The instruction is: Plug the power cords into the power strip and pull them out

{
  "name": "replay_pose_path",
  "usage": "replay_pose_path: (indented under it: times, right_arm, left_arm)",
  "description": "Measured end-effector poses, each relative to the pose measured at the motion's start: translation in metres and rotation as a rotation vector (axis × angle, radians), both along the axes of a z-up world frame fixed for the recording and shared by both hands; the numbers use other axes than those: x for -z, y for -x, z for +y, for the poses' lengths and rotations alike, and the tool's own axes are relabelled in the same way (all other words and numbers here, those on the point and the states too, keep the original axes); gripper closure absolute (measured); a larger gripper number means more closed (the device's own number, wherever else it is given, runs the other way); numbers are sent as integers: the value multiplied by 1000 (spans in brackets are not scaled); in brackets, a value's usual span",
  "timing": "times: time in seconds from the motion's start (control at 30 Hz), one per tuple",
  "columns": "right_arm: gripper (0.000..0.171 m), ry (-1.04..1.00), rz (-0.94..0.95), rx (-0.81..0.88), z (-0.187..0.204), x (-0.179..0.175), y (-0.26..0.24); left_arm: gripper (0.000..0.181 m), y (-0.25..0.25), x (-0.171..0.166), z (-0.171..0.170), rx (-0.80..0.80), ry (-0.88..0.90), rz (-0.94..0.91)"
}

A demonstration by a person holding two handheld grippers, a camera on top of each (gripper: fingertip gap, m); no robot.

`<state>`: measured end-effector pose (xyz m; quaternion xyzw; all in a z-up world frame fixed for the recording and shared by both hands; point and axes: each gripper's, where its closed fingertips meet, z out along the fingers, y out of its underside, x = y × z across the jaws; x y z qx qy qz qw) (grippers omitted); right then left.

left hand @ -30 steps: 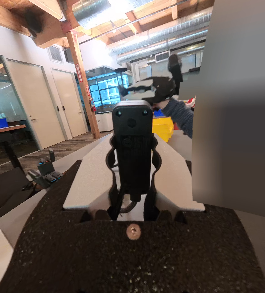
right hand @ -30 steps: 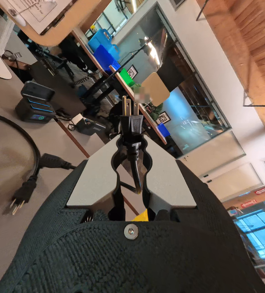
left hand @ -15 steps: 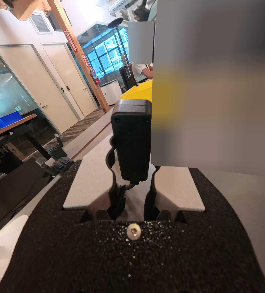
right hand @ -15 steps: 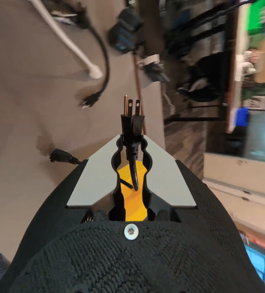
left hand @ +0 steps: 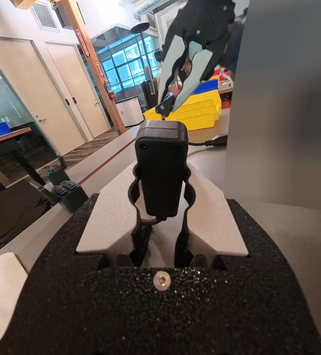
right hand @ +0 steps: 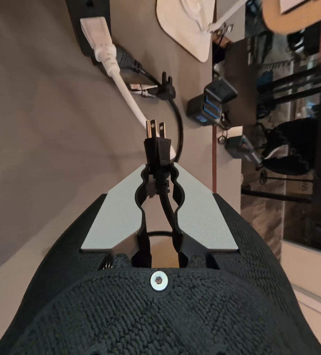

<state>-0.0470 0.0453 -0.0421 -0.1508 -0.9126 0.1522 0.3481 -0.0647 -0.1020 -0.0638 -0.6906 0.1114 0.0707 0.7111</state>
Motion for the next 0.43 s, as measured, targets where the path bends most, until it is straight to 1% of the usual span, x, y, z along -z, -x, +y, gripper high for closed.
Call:
replay_pose_path:
  times: [0.03, 0.13, 0.33, 0.43]
  right_arm:
    - [151, -15, 46, -7, -7, 1, 6]
    - [151, -97, 203, -52, -28, 0, 20]
    - [151, -267, 448, -231, -75, -4, 27]
    - [152, -319, 506, -293, -96, 1, 28]
  left_arm:
    - [139, 2, 0, -1, -2, -1, -19]
    - [139, 13, -3, -4, -20, -23, -110]
    - [139, 26, -3, -10, -9, -51, -254]
    - [139, 31, -1, -14, 19, -49, -307]
